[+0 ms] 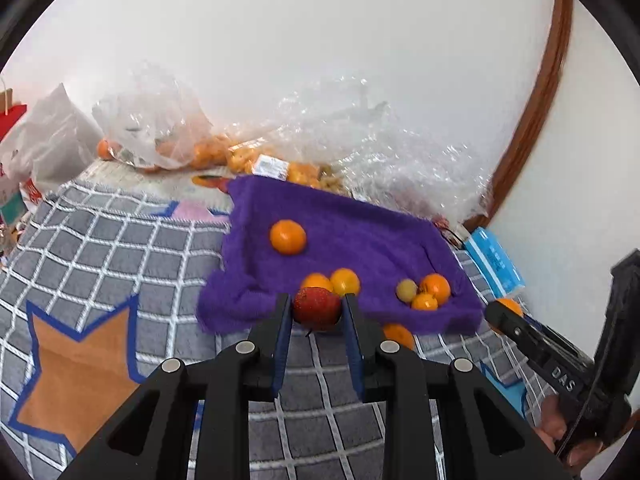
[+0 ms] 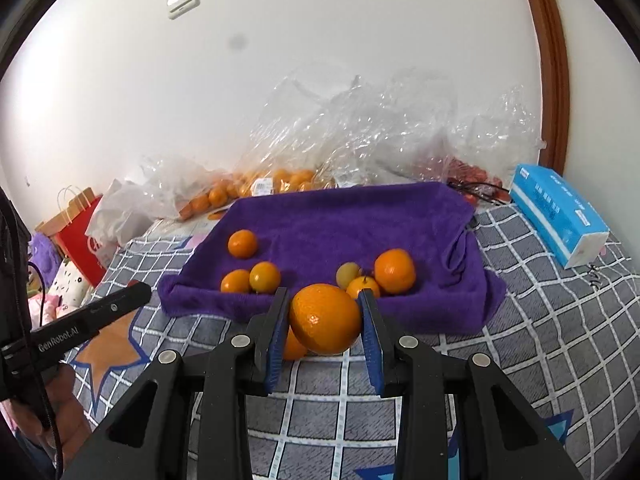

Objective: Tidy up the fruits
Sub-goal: 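Lift the tomato and orange and carry them toward the purple towel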

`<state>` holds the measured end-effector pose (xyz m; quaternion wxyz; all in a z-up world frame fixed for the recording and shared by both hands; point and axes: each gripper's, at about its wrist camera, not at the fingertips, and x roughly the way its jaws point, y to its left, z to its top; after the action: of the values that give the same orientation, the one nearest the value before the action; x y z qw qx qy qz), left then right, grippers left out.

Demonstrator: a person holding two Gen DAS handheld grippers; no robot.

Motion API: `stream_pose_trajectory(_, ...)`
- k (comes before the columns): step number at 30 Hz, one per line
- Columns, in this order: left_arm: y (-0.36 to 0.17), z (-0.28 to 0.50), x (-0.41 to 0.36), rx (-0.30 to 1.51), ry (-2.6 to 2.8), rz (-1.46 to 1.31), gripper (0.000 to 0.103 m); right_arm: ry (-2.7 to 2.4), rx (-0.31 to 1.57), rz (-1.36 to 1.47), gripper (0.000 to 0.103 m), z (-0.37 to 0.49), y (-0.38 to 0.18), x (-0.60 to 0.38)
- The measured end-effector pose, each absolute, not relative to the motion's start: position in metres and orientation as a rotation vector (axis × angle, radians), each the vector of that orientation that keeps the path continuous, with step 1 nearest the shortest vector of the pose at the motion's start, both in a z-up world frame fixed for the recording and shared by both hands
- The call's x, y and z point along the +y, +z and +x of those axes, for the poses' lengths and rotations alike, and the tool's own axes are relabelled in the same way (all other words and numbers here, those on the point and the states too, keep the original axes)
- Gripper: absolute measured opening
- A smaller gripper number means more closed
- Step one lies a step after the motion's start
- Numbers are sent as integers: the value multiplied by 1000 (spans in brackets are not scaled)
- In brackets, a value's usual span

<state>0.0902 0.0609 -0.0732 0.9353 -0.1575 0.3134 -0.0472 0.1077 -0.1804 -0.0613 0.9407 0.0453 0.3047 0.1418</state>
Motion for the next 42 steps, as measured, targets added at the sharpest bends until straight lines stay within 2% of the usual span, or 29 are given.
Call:
stream_pose_trajectory(21, -53, 162, 64, 609, -82, -402, 24, 280, 553, 81, 34, 175, -35, -160)
stream_pose_trajectory(32, -87, 183, 70, 655, -47, -423, 24, 246, 586, 125, 34, 203, -64, -168)
stream_pose_trajectory(42, -99, 187, 65, 652, -71, -409, 24, 162, 586, 176, 34, 211, -67, -202)
